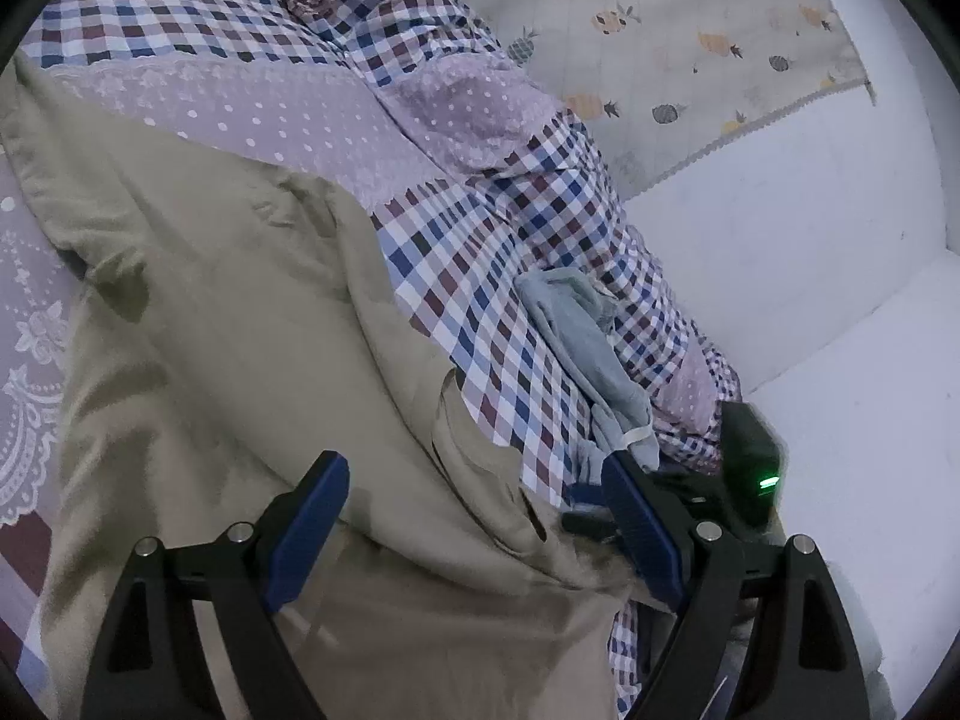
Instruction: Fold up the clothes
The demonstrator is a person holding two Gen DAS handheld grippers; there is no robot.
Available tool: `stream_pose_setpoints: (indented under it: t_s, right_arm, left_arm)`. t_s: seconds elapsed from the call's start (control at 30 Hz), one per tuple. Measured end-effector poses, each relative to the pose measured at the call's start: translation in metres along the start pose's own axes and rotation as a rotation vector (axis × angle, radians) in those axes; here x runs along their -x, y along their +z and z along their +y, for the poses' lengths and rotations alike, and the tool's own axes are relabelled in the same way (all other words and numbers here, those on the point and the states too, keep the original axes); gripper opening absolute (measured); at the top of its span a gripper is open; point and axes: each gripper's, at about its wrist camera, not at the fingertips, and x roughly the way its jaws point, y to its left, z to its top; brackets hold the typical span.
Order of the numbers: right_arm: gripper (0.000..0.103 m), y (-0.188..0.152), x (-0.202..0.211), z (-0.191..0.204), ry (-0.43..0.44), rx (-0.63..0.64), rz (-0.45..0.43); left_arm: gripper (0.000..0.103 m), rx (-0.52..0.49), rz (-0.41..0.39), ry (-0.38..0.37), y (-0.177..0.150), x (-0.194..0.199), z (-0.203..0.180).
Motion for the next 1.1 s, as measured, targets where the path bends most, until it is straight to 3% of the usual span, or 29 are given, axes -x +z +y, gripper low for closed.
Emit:
stream_pose_setpoints:
  t_s: [0.17,0.63,0.7,0.8,1.1]
  right_arm:
    - [0.033,0.004,-0.044,-0.002,-0.018,0.044,0.115]
    - [0.033,-0.007,-0.046,-0.022,-0.021,0.001,0.147]
    - [0.028,-0.008,-0.043,-0.017,-0.040,0.019,0.134]
    - [0.007,-0.015,-0.033,0.001,-0.119,0.079,0.100]
    - [0.007,-0.039,0.013,0.064,-0.289,0.180,-0.072]
  left_arm:
    - [0.088,0.021,0.002,-0.009,0.001,0.001,0.005]
    - [0.088,0.011,0.003,-0.008,0.000,0.002,0.003]
    - [0.088,0.009,0.002,-0.007,0.000,0.002,0.003]
    - [0.088,0.013,0.001,-0.005,0.000,0.001,0.004]
    - [0.088,0.012,-0.009,0.008,0.002,0.003,0.005]
